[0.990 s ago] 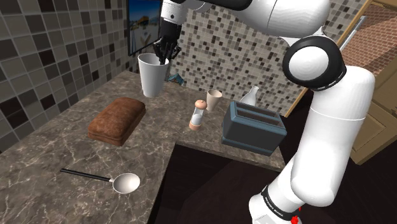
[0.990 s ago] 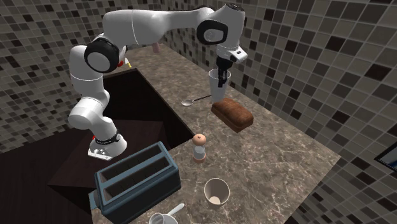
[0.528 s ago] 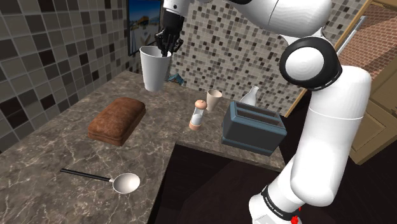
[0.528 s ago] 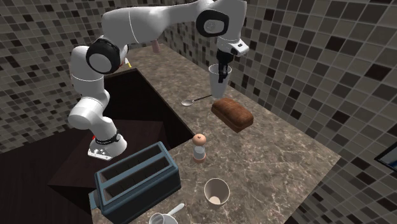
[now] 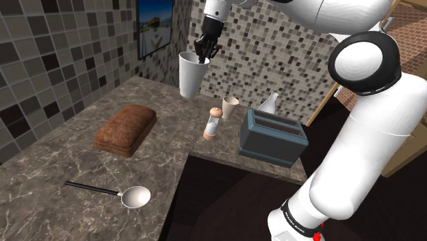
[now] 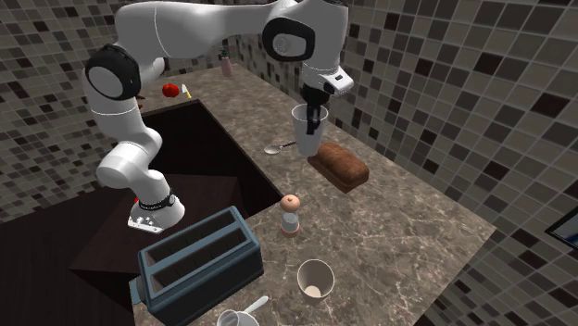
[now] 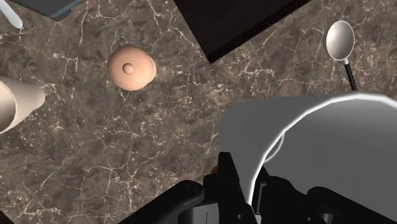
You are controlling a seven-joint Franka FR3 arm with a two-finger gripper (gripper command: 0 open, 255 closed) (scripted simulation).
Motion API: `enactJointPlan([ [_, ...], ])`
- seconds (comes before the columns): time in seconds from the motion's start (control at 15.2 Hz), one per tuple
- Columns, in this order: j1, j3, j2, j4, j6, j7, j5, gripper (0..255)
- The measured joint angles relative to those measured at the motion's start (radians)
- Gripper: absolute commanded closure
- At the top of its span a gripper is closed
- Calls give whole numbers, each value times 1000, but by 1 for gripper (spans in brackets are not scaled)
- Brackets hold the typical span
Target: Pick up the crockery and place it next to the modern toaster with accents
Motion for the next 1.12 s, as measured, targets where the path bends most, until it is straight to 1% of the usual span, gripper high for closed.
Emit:
enactJointPlan([
  [0.4, -73, -55, -96, -125, 10, -131, -3, 255],
  [1.12, -206, -176, -155, -186, -22, -382, -26, 255],
])
